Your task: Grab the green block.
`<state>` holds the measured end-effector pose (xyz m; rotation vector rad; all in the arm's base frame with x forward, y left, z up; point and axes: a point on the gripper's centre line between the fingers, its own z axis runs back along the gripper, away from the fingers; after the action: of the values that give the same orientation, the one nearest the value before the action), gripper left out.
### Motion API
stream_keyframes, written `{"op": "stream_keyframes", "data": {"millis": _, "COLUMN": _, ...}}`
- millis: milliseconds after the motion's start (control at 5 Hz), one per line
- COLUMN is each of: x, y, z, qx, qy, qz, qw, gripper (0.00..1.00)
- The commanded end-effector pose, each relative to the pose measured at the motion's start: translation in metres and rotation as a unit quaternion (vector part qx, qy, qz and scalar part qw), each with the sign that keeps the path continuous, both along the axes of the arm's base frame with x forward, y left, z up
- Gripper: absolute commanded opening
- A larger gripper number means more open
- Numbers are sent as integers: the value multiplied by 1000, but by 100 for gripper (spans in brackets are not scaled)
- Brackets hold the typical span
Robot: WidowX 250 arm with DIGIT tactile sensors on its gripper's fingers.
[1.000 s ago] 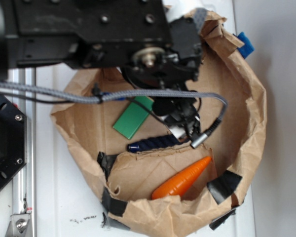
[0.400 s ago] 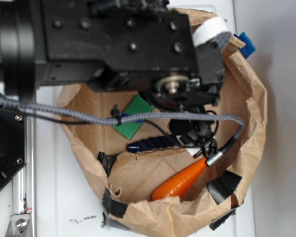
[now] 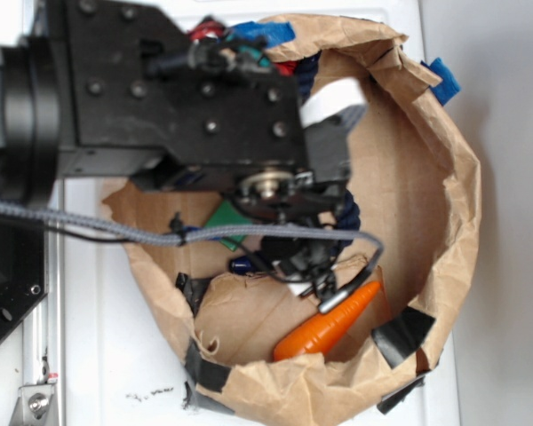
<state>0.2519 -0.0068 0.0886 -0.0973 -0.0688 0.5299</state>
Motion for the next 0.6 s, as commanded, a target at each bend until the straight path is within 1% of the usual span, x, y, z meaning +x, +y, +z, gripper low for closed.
{"op": "stream_keyframes", "data": {"millis": 0, "x": -9, "y": 23, "z": 12, "qx": -2, "qy": -42, "qz": 6, "qw": 999, "gripper": 100}}
{"op": "stream_keyframes", "data": {"millis": 200, "x": -11, "y": 33, "z": -1, "qx": 12, "qy": -39, "qz": 4, "qw": 999, "gripper": 100}}
{"op": "stream_keyframes", "data": {"millis": 400, "x": -10, "y": 35, "z": -7, "qx": 11, "qy": -35, "qz": -2, "qw": 999, "gripper": 100}}
